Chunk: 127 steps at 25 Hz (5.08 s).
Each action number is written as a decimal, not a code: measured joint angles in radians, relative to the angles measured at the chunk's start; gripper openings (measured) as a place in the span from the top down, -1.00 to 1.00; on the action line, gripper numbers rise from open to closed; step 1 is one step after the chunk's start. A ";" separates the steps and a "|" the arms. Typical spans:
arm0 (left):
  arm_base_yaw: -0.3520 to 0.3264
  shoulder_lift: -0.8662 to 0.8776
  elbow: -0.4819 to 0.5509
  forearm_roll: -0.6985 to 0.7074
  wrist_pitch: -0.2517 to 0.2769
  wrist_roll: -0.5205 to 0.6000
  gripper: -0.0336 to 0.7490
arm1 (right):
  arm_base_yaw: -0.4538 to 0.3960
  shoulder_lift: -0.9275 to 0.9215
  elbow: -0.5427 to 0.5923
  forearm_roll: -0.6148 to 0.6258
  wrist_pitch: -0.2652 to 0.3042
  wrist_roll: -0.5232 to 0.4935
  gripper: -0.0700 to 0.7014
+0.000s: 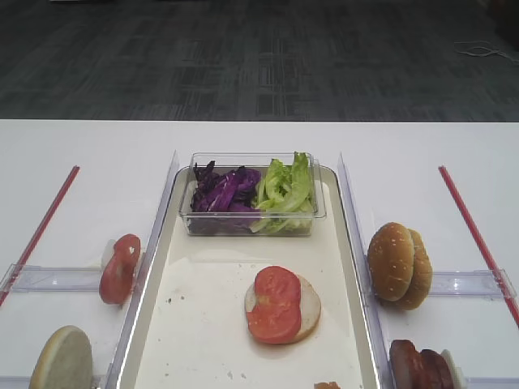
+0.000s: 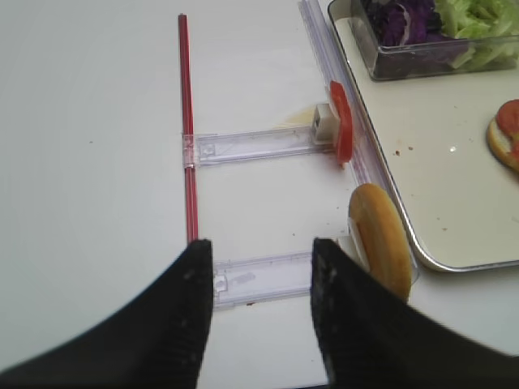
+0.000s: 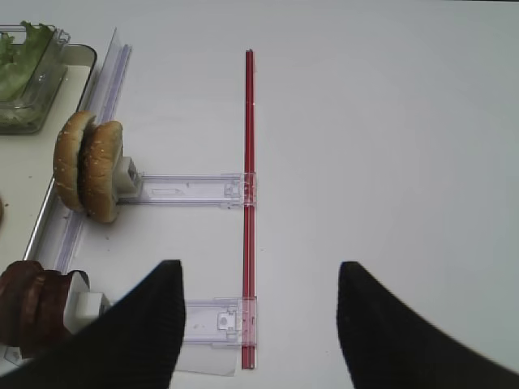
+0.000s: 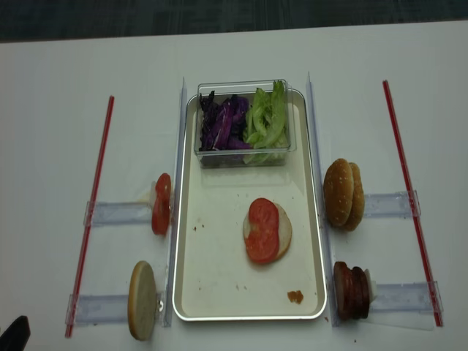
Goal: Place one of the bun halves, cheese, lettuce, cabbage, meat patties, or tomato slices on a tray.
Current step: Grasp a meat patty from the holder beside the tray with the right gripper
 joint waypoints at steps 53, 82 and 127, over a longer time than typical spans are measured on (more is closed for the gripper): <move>0.000 0.000 0.000 0.000 0.000 0.000 0.25 | 0.000 0.877 -0.417 0.112 0.123 0.119 -0.31; 0.000 0.000 0.000 0.000 0.000 0.000 0.26 | 0.418 1.053 -0.421 0.222 0.112 0.410 -0.31; 0.000 0.000 0.000 0.000 0.000 0.000 0.27 | 0.639 1.375 -0.351 0.171 -0.096 0.596 -0.31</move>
